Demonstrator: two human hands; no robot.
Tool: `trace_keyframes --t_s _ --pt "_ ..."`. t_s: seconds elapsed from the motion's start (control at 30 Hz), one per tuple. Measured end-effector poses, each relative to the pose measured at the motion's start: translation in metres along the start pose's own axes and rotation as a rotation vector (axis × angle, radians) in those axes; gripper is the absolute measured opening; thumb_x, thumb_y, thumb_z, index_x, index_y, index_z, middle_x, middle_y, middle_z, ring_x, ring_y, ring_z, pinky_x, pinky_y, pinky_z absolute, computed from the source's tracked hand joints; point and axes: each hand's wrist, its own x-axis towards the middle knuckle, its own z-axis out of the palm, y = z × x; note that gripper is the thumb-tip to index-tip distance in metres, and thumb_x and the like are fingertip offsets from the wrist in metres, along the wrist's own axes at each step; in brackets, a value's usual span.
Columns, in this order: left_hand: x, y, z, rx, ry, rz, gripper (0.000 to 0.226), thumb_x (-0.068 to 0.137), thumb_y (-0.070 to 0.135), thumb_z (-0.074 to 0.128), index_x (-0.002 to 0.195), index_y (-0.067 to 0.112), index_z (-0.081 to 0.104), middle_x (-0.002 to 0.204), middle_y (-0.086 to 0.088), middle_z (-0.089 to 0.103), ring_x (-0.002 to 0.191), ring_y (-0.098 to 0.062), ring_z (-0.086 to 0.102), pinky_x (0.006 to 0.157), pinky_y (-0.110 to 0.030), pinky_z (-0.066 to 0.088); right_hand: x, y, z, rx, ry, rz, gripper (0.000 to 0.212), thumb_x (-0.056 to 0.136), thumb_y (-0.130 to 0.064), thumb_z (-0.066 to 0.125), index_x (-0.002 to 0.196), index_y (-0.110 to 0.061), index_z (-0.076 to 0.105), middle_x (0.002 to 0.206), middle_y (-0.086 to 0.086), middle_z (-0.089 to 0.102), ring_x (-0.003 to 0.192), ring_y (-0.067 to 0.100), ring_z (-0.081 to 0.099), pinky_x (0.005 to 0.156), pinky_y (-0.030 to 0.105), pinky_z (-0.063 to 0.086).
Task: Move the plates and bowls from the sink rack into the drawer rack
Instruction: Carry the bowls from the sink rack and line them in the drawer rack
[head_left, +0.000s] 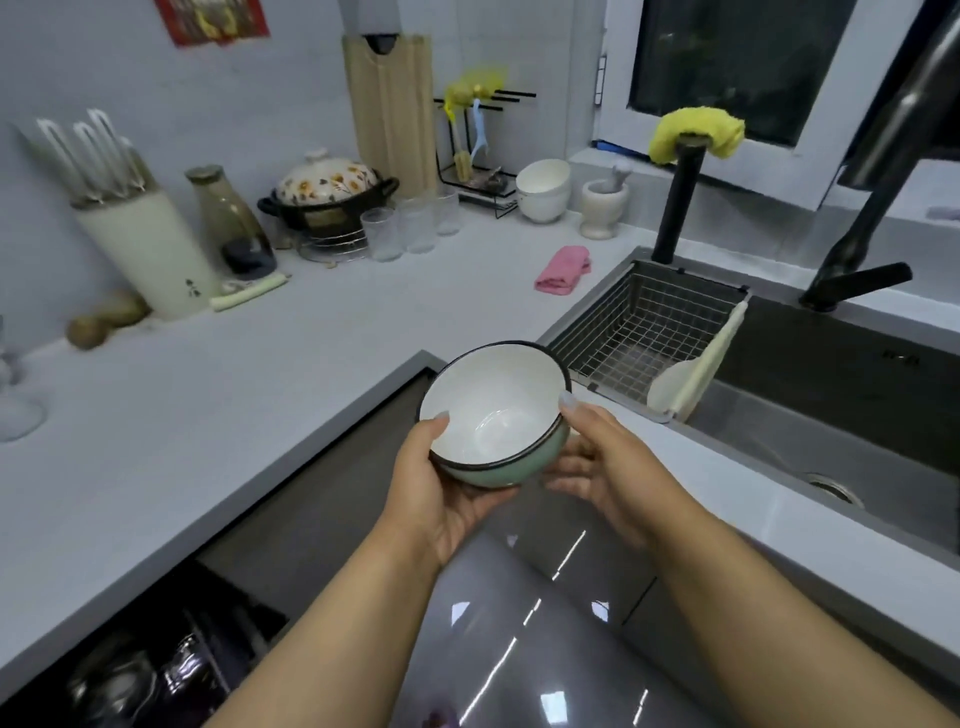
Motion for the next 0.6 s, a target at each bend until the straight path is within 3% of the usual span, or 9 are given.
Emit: trace_keyframes --t_s 0.13,0.27,0.37,0.6 --pt "-0.028 0.002 -0.034 -0.015 0.076 0.022 0.037 0.090 0.043 0.046 0.109 0.015 0.060 0.111 -0.018 0.067 0.103 -0.042 0.063 0.081 -0.049 0.053 -0.011 0.010 0.032 0.041 -0.090 0.033 0.061 0.070 -0.047 0.063 0.118 -0.011 0.055 0.089 0.008 0.068 0.079 0.020 0.067 0.088 0.045 0.054" --pt "-0.057 0.005 -0.073 -0.005 0.128 0.078 0.037 0.093 0.045 0.041 0.104 0.016 0.061 0.101 -0.016 0.071 0.098 -0.041 0.065 0.061 -0.039 0.056 -0.020 0.022 0.069 0.053 -0.160 0.106 0.060 0.074 -0.039 0.072 0.120 -0.005 0.055 0.090 0.015 0.059 0.083 0.029 0.049 0.072 0.036 0.058" --pt "-0.080 0.009 -0.108 0.006 0.186 0.118 0.038 0.094 0.046 0.039 0.105 0.017 0.060 0.096 -0.014 0.072 0.091 -0.038 0.067 0.058 -0.036 0.055 -0.024 0.035 0.103 0.010 -0.205 0.149 0.044 0.086 -0.030 0.062 0.119 -0.002 0.055 0.082 0.013 0.062 0.069 0.025 0.057 0.060 0.029 0.058" --pt "-0.148 0.018 -0.219 0.076 0.356 0.124 0.038 0.095 0.051 0.038 0.111 0.020 0.056 0.109 -0.016 0.069 0.091 -0.035 0.070 0.076 -0.042 0.056 -0.050 0.087 0.210 -0.143 -0.291 0.196 0.035 0.089 -0.030 0.056 0.113 -0.005 0.059 0.084 0.014 0.067 0.069 0.024 0.065 0.080 0.046 0.054"
